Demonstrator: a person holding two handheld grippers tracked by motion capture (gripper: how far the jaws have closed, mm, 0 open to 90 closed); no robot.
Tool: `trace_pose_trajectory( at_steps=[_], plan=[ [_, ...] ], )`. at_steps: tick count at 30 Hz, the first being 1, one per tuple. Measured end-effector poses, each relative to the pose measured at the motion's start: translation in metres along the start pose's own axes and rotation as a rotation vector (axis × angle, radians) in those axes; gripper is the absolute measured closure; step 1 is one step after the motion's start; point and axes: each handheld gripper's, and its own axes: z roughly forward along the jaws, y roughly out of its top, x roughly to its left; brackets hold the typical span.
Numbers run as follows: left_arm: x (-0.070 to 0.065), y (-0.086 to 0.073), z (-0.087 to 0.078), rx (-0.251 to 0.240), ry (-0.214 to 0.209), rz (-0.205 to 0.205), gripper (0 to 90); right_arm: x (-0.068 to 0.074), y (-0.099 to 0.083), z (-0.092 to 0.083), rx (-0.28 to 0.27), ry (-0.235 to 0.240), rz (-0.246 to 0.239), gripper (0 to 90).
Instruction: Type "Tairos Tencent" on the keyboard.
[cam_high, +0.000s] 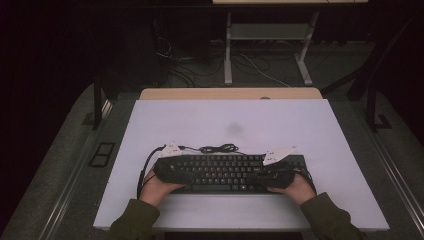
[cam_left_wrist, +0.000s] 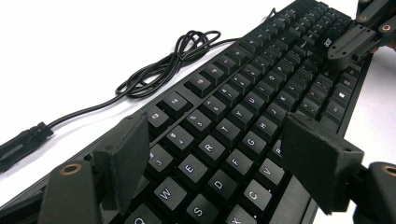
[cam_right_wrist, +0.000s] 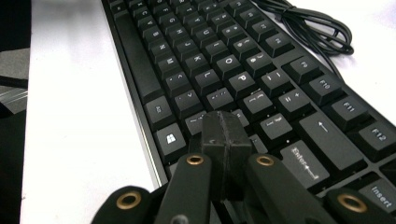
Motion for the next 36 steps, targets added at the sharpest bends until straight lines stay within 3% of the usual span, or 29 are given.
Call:
trace_pose_trajectory(
  at_steps=[2,7,21,30,36],
  plan=[
    [0.000,0.000,-0.001,-0.007,0.000,0.008,24.6,0.000,0.001,0.000,-0.008,0.000,0.000,88.9],
    [0.000,0.000,-0.003,-0.020,-0.003,0.008,31.9,-0.005,0.007,0.000,-0.056,0.006,0.029,76.7],
    [0.004,-0.003,-0.005,0.011,0.015,0.002,67.0,-0.012,0.020,0.011,-0.114,0.000,0.079,42.3],
    [0.006,-0.002,-0.002,0.033,0.031,0.002,88.7,-0.015,0.026,0.019,-0.134,-0.014,0.095,36.3],
    [0.007,-0.003,0.000,0.036,0.035,-0.008,88.9,-0.017,0.031,0.024,-0.144,-0.005,0.099,35.6]
  ],
)
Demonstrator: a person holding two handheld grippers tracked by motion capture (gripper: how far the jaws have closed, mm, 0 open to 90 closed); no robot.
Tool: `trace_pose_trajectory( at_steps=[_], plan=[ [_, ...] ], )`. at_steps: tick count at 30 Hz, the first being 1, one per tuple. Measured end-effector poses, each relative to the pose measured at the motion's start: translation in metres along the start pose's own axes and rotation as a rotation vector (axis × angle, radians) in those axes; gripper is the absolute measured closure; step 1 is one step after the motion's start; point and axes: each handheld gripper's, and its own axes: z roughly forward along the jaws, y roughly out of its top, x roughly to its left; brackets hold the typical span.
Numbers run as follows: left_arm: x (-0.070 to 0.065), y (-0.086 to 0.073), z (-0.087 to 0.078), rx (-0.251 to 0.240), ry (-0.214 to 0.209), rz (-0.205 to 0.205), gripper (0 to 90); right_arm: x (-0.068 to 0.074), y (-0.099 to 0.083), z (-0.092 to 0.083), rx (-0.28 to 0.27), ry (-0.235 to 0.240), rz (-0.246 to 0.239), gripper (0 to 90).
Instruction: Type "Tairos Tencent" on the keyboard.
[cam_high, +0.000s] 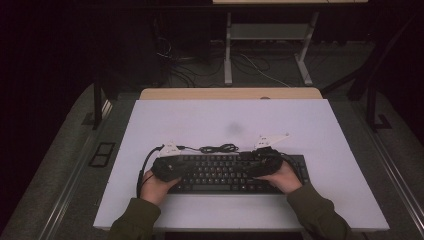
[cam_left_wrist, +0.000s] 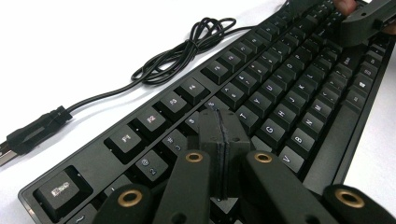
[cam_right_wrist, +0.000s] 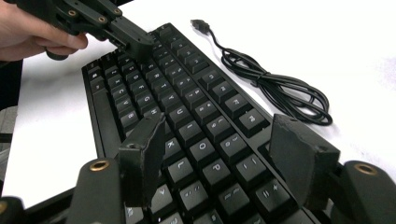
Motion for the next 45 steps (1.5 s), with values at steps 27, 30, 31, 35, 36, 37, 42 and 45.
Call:
trace_pose_trajectory(
  at_steps=[27,30,31,35,36,37,42,45],
  plan=[
    [-0.002,0.000,0.006,0.029,-0.003,0.012,88.9,0.004,0.012,0.014,-0.011,0.014,-0.002,35.1],
    [-0.002,0.000,0.005,0.018,-0.004,0.003,88.9,0.003,0.012,0.015,-0.014,0.013,0.001,35.0],
    [-0.002,0.000,0.004,0.019,-0.006,0.006,88.8,0.003,0.013,0.015,-0.014,0.014,0.001,35.0],
    [-0.002,0.001,0.003,0.008,-0.008,0.002,87.7,0.003,0.014,0.016,-0.016,0.015,0.000,34.9],
    [-0.002,0.000,0.002,0.006,-0.009,0.000,87.1,0.003,0.015,0.016,-0.018,0.017,-0.001,35.0],
    [-0.002,0.000,0.002,0.006,-0.012,0.000,85.8,0.003,0.015,0.017,-0.019,0.018,-0.002,35.0],
    [-0.002,0.000,0.000,-0.003,-0.007,-0.006,79.2,0.004,0.016,0.018,-0.025,0.022,0.002,36.0],
    [-0.003,0.000,-0.001,-0.009,-0.012,-0.007,73.9,0.006,0.015,0.019,-0.021,0.024,-0.004,38.0]
  ],
)
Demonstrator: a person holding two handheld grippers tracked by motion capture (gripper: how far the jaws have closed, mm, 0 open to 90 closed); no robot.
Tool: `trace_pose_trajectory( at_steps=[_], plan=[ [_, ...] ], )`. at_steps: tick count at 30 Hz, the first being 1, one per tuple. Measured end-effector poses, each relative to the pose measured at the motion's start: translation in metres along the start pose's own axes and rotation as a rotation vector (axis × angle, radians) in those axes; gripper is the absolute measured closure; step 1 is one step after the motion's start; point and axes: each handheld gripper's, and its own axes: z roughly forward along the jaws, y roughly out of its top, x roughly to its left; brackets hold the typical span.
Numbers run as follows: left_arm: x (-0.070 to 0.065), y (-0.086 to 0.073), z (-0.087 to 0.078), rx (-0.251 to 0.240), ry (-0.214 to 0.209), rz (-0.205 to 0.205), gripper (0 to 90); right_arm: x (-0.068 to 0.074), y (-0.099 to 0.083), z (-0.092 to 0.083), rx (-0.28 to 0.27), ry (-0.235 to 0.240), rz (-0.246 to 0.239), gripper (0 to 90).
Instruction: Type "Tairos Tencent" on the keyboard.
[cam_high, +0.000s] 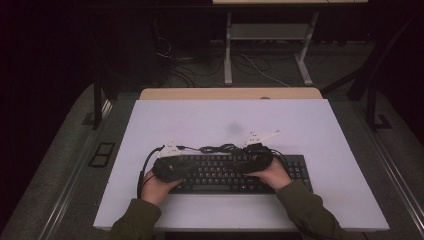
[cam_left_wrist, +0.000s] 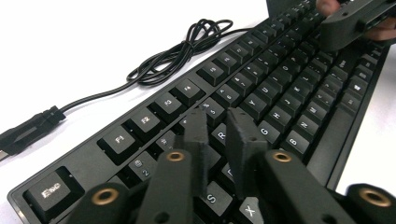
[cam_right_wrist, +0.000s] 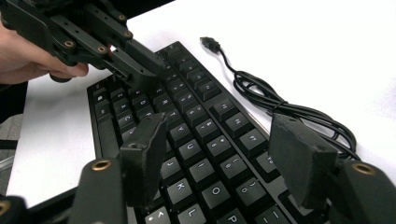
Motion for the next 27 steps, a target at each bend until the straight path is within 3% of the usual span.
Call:
trace_pose_trajectory(
  at_steps=[16,27],
  plan=[
    [0.000,-0.001,-0.003,-0.019,0.018,-0.013,40.0,0.017,-0.002,0.006,0.042,0.059,-0.048,71.0],
    [0.000,-0.001,-0.001,-0.022,0.030,-0.014,28.3,0.027,-0.004,0.014,0.074,0.104,-0.082,88.4]
  ],
)
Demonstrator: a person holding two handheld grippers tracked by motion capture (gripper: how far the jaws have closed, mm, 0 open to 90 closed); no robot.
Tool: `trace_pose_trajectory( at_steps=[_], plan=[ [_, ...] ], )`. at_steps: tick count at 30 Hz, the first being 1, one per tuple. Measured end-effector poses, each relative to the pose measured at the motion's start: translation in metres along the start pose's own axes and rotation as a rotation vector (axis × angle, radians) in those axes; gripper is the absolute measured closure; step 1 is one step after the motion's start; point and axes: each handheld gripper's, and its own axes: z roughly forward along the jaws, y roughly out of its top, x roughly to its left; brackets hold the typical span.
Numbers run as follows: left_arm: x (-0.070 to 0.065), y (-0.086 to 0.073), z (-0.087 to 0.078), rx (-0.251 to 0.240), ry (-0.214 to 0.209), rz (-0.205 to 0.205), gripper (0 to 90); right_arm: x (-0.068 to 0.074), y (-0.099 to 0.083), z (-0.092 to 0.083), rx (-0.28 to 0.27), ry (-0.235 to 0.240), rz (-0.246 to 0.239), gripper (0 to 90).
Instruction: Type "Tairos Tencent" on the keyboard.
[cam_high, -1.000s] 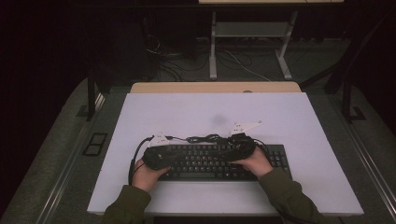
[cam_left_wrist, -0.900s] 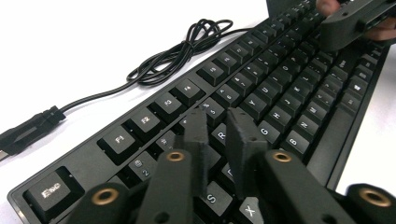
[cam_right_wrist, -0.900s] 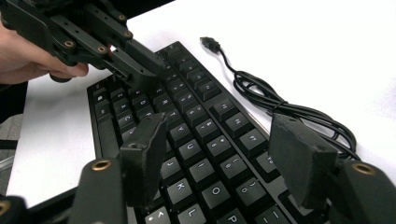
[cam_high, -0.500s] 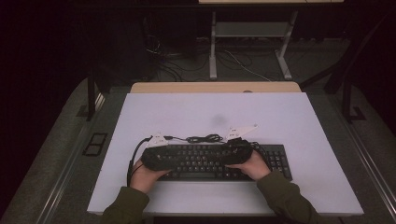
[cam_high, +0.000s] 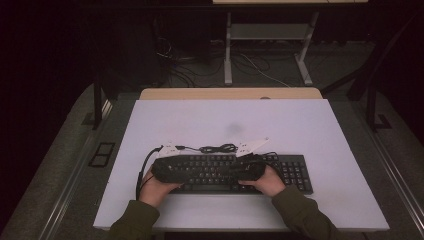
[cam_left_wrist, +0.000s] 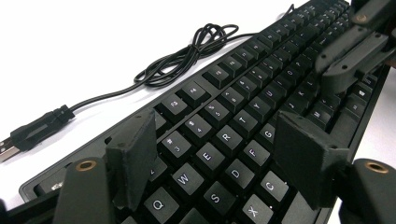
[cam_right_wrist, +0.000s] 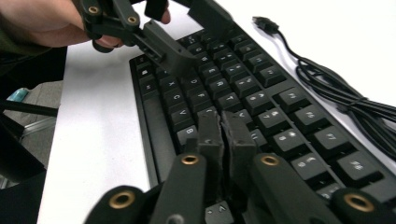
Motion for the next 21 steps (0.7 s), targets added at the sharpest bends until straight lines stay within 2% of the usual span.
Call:
trace_pose_trajectory(
  at_steps=[7,21],
  plan=[
    [0.000,-0.001,0.001,0.002,-0.002,0.000,24.3,0.005,-0.001,0.007,0.019,0.011,-0.016,89.5],
    [0.000,0.000,0.001,-0.006,-0.005,-0.004,24.0,0.010,-0.003,0.016,0.063,0.010,-0.028,89.5]
  ],
)
